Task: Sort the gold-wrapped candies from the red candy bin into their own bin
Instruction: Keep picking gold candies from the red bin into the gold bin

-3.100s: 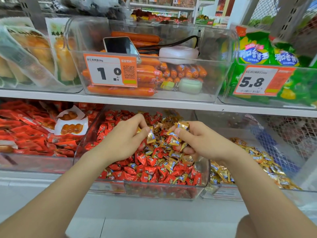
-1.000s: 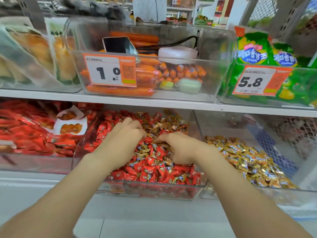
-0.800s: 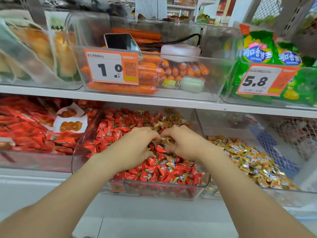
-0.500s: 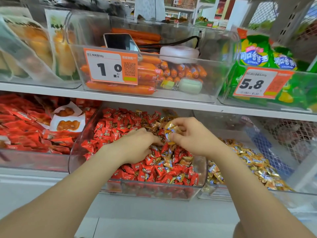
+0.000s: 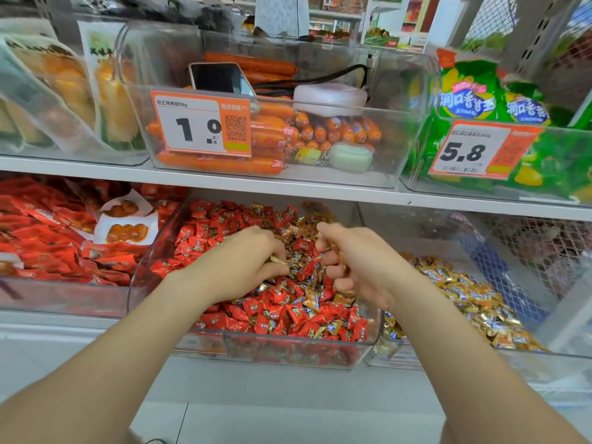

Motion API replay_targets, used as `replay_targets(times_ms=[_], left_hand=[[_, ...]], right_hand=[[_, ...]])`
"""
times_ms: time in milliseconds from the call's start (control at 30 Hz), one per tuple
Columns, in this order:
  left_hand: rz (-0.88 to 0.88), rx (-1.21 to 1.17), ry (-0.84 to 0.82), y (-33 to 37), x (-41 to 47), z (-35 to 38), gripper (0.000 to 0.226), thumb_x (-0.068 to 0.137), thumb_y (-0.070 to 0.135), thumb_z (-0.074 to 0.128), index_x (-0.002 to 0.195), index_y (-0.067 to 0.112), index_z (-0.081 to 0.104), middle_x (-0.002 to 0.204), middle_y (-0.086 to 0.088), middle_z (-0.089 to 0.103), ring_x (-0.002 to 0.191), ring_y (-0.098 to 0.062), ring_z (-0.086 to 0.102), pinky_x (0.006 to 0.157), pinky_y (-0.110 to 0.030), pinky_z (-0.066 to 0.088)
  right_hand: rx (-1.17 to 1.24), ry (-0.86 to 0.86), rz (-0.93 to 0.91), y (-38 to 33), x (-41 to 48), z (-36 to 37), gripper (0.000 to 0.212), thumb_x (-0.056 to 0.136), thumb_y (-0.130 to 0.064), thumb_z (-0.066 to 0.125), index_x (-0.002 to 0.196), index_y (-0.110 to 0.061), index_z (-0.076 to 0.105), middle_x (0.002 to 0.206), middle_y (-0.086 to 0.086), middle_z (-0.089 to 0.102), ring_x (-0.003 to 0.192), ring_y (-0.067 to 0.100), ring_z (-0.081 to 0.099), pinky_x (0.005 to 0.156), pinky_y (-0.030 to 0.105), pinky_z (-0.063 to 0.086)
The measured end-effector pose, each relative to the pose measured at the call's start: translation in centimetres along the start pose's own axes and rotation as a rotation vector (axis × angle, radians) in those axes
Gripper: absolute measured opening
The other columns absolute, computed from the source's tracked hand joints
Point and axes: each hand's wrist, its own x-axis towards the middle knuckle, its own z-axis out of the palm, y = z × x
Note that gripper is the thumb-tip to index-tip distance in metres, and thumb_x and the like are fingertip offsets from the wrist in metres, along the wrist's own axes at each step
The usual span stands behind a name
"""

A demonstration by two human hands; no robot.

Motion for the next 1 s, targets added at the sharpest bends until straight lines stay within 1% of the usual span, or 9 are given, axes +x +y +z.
replay_targets(times_ms=[100, 200, 300, 400, 467, 567, 667, 800, 1000], left_hand=[[-0.011, -0.041, 0.003, 0.1, -0.6, -0.4, 0.021, 0.106, 0.018, 0.053, 0.112, 0.024, 0.073, 0.1, 0.015, 0.062, 0.095, -0.005, 0.056, 0.094, -0.034, 0.051], [-0.019, -0.082, -0.013, 0.0, -1.0, -0.6, 0.039, 0.097, -0.002, 0.046, 0.108, 0.027, 0.07, 0.103, 0.014, 0.066, 0.097, -0.005, 0.062, 0.089, -0.033, 0.053], [-0.045, -0.113, -0.042, 0.4, -0.9, -0.3, 0.033, 0.094, 0.001, 0.045, 0.099, 0.026, 0.066, 0.093, 0.017, 0.058, 0.089, -0.002, 0.056, 0.084, -0.032, 0.05], [-0.018, -0.03, -0.096, 0.9, -0.5, 0.8, 0.025, 0.096, 0.02, 0.047, 0.104, 0.028, 0.069, 0.098, 0.014, 0.056, 0.098, -0.01, 0.056, 0.094, -0.04, 0.049], [-0.04, 0.079, -0.207, 1.0, -0.2, 1.2, 0.024, 0.103, 0.031, 0.05, 0.115, 0.028, 0.071, 0.104, 0.007, 0.054, 0.108, -0.019, 0.055, 0.099, -0.044, 0.045], [-0.036, 0.089, -0.304, 0.9, 0.1, 0.7, 0.026, 0.103, 0.041, 0.06, 0.125, 0.033, 0.071, 0.108, 0.004, 0.056, 0.111, -0.019, 0.054, 0.101, -0.044, 0.042], [-0.015, 0.005, -0.265, 0.6, 0.2, 0.5, 0.015, 0.095, 0.038, 0.074, 0.11, 0.035, 0.076, 0.099, 0.017, 0.058, 0.098, -0.008, 0.055, 0.096, -0.037, 0.047], [-0.009, 0.015, -0.169, 0.7, -0.1, 1.2, 0.007, 0.092, 0.035, 0.078, 0.09, 0.032, 0.073, 0.097, 0.018, 0.056, 0.092, -0.008, 0.057, 0.089, -0.038, 0.05], [-0.027, -0.026, -0.046, 0.4, -0.7, 0.8, 0.013, 0.098, 0.018, 0.062, 0.093, 0.025, 0.053, 0.102, 0.007, 0.049, 0.087, -0.015, 0.054, 0.08, -0.039, 0.047]], right_hand=[[-0.457, 0.063, -0.237, 0.7, 0.1, 0.5, 0.039, 0.111, -0.038, 0.05, 0.096, -0.01, 0.073, 0.061, -0.002, 0.058, 0.053, 0.019, 0.058, 0.045, 0.029, 0.045], [-0.654, 0.002, -0.293, 1.0, 0.4, 0.8, 0.027, 0.11, -0.018, 0.047, 0.111, -0.017, 0.074, 0.086, -0.003, 0.075, 0.056, 0.012, 0.063, 0.051, 0.026, 0.051], [-0.985, 0.05, -0.354, 0.8, 0.5, 0.8, 0.031, 0.099, -0.014, 0.048, 0.1, -0.02, 0.079, 0.069, -0.002, 0.069, 0.047, 0.003, 0.052, 0.053, 0.028, 0.052], [-1.178, 0.004, -0.325, 1.2, 0.5, 0.9, 0.016, 0.084, -0.027, 0.062, 0.09, -0.022, 0.077, 0.059, -0.005, 0.065, 0.054, 0.003, 0.056, 0.061, 0.032, 0.056], [-1.321, -0.135, -0.231, 1.8, 0.9, 1.0, 0.031, 0.085, -0.033, 0.068, 0.114, -0.022, 0.069, 0.087, -0.002, 0.072, 0.08, 0.009, 0.066, 0.074, 0.039, 0.061], [-1.479, -0.242, -0.085, 2.1, 1.9, 1.2, 0.064, 0.093, -0.048, 0.072, 0.146, -0.023, 0.046, 0.133, 0.005, 0.058, 0.12, 0.028, 0.06, 0.098, 0.048, 0.056], [-1.55, -0.255, -0.113, 2.4, 2.7, 1.7, 0.06, 0.097, -0.046, 0.071, 0.145, -0.018, 0.05, 0.134, 0.007, 0.053, 0.124, 0.029, 0.056, 0.101, 0.046, 0.053], [-1.481, -0.216, -0.272, 3.0, 3.1, 1.6, 0.027, 0.1, -0.028, 0.064, 0.123, -0.014, 0.063, 0.097, 0.001, 0.058, 0.102, 0.026, 0.06, 0.08, 0.038, 0.05], [-1.181, -0.111, -0.432, 2.4, 2.2, 0.6, 0.017, 0.106, -0.042, 0.058, 0.096, -0.029, 0.052, 0.075, -0.007, 0.062, 0.074, 0.013, 0.053, 0.071, 0.034, 0.044]])
